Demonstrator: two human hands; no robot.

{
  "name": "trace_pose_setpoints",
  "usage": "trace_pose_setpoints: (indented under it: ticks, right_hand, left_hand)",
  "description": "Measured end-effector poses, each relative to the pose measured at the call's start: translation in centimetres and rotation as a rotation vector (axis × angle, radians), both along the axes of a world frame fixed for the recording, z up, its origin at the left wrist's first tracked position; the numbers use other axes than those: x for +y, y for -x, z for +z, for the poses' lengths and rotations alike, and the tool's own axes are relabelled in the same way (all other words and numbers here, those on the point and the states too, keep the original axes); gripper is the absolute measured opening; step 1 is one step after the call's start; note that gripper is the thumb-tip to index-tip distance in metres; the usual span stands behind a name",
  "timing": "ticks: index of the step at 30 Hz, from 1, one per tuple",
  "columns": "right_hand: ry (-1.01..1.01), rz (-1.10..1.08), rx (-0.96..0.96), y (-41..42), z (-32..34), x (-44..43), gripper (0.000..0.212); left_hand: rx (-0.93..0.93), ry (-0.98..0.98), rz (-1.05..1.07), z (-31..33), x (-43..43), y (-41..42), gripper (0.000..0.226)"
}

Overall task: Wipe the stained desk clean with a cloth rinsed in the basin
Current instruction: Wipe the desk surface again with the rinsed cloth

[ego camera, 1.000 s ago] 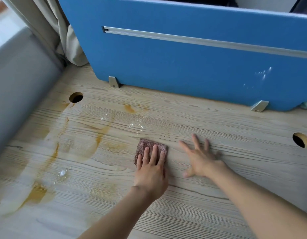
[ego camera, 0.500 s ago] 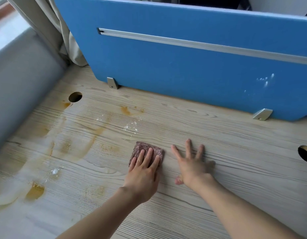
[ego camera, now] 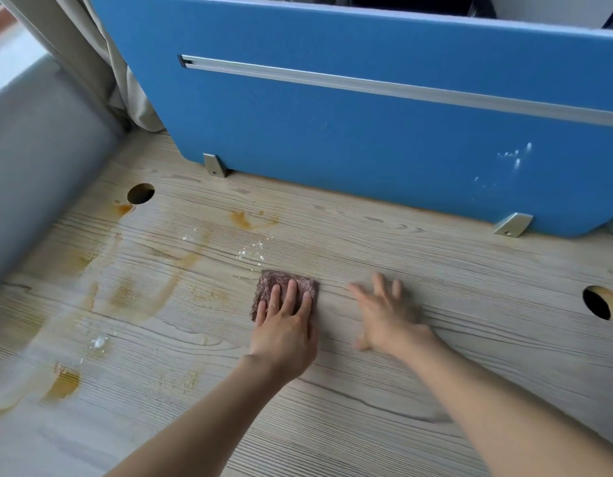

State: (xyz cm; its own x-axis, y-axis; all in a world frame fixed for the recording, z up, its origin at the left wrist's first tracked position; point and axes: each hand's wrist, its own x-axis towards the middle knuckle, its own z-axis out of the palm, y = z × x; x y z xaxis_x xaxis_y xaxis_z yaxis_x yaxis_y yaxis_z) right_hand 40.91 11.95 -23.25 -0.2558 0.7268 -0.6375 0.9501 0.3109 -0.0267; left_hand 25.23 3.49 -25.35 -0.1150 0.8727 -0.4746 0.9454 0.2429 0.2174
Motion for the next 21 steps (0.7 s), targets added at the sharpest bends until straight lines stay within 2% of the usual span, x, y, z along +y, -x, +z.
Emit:
trace_pose_setpoints:
  ticks: [4, 9, 14, 19, 21]
  right_hand:
    - [-0.026, -0.04, -0.016, -0.7, -0.7, 0.5, 0.113]
    - [-0.04, -0.058, 0.0, -0.4, -1.1, 0.2, 0.111]
    - [0.0, -0.063, 0.004, -0.3, -1.0, 0.5, 0.11]
    - [0.03, -0.059, 0.002, -0.4, -0.9, 1.0, 0.109]
    - [0.036, -0.053, -0.008, -0.5, -0.8, 0.9, 0.11]
  left_hand:
    - [0.014, 0.023, -0.081, 0.4, -0.7, 0.5, 0.061]
    - [0.026, 0.002, -0.005, 0.0, 2.3, 0.6, 0.064]
    - [0.047, 0.037, -0.094, 0.2, 0.2, -0.7, 0.063]
    - [0.037, 0.032, 0.031, 0.0, 3.5, -0.5, 0.065]
    - [0.059, 0.044, 0.004, 0.1, 3.2, -1.2, 0.066]
